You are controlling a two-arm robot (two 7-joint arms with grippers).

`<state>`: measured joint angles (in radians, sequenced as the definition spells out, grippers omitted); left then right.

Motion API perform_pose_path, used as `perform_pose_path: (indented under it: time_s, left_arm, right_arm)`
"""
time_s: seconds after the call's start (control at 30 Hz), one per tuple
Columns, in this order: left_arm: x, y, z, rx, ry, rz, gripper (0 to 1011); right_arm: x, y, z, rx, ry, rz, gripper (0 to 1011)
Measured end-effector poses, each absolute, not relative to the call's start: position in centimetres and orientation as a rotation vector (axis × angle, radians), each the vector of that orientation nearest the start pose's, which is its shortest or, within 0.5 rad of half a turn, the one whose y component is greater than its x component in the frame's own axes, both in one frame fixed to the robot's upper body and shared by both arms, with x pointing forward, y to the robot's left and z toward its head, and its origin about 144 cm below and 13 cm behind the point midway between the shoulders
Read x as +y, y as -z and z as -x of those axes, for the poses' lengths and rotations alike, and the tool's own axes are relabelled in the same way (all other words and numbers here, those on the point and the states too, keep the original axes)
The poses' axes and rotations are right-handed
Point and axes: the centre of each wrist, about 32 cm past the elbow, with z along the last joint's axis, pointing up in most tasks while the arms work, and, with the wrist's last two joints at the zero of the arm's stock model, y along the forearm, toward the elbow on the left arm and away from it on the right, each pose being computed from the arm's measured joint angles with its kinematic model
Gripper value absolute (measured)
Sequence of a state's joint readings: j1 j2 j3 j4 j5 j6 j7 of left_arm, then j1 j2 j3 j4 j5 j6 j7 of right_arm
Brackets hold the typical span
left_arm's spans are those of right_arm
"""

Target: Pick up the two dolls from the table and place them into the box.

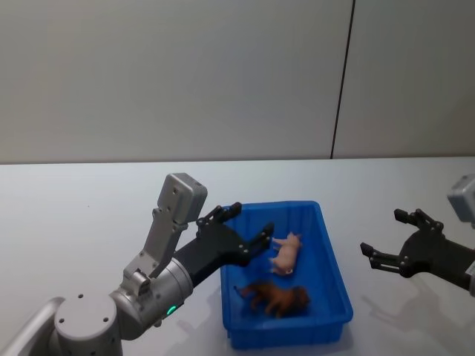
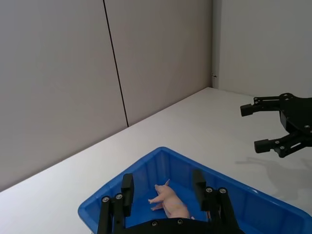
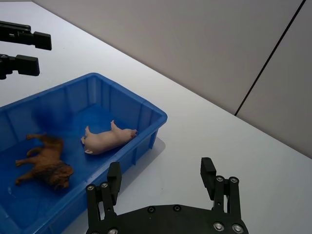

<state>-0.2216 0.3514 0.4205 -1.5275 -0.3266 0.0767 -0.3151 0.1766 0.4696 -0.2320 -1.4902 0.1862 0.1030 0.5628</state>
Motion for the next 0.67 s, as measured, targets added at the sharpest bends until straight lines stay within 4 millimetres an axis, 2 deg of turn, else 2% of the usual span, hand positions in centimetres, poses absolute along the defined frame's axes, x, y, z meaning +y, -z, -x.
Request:
perform_pose_path:
  time_s: [0.07,0.1,0.23,0.3,0.67]
  left_arm:
    - [20.9,-117.5,-49.8,-0.03,-0.878,-0.094,763]
    - [20.9,-117.6,-49.8,-0.04,-0.876,-0.09,822]
    - [21.3,-117.9,-49.9,-0.063,-0.879,-0.081,891]
    - [21.8,-118.1,-49.9,-0.082,-0.885,-0.075,986]
    - [24.4,-119.3,-49.5,-0.156,-0.938,-0.044,1001]
  right_arm:
    - [-30.8,-117.8,-50.1,-0.086,0.847,0.323,1001]
    - [-30.8,-117.8,-50.1,-0.086,0.847,0.323,1001]
    - [-30.8,-117.8,-50.1,-0.086,0.847,0.323,1001]
    - [-30.8,-117.8,-50.1,-0.086,0.847,0.323,1001]
    - [-30.8,-117.8,-50.1,-0.086,0.847,0.323,1001]
